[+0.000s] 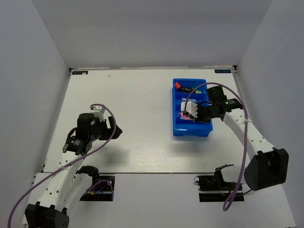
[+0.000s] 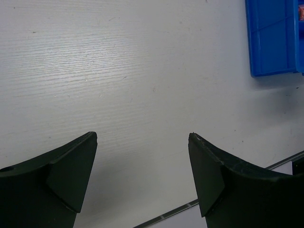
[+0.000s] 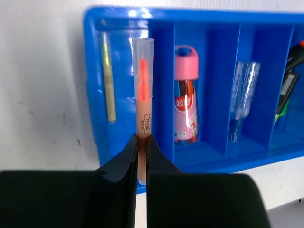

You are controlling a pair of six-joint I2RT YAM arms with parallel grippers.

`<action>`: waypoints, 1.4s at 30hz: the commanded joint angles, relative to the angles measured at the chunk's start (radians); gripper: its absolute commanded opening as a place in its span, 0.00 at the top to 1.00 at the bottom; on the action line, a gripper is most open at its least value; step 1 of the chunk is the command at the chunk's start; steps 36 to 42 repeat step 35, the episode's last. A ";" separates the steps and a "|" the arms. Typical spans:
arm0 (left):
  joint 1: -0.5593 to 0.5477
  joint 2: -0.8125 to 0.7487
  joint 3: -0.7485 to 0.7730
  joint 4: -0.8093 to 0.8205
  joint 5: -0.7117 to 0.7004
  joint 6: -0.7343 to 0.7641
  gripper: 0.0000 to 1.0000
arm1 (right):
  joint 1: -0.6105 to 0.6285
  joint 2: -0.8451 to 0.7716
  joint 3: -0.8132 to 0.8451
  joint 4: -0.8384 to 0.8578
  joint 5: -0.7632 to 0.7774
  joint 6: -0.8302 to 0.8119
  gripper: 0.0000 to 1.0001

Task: Sort the stationery into containers
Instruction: Place the stationery into the container

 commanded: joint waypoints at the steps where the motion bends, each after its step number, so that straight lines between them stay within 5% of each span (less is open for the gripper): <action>1: 0.007 -0.006 -0.006 -0.009 0.012 0.008 0.12 | 0.002 0.036 -0.015 0.129 0.126 0.021 1.00; 9: 0.009 0.003 -0.009 -0.008 0.012 0.010 0.12 | 0.000 0.126 0.009 0.043 0.111 -0.068 0.95; 13: 0.010 0.005 -0.008 -0.009 0.013 0.010 0.12 | 0.002 0.180 0.052 -0.046 0.093 -0.096 0.61; 14: 0.007 0.000 -0.008 -0.009 0.012 0.010 0.12 | -0.001 0.179 0.055 -0.073 0.085 -0.094 0.35; 20: 0.007 0.014 -0.009 -0.009 0.017 0.008 0.12 | -0.004 0.136 0.103 -0.088 0.013 -0.027 0.29; 22: 0.007 0.019 -0.008 -0.005 0.020 0.007 0.12 | -0.004 0.107 0.132 -0.036 0.010 0.161 0.10; 25: 0.009 0.014 -0.014 0.006 0.033 0.011 0.11 | -0.007 0.087 0.176 0.119 0.167 0.724 0.10; 28: 0.009 0.012 -0.018 0.020 0.056 0.014 0.00 | -0.007 0.067 0.181 0.139 0.226 0.956 0.10; 34: 0.010 0.023 -0.020 0.046 0.082 0.034 0.00 | -0.004 -0.073 0.060 0.294 0.237 1.210 0.10; 42: 0.009 0.022 -0.022 0.059 0.082 0.042 0.00 | -0.006 -0.100 0.063 0.294 0.251 1.228 0.10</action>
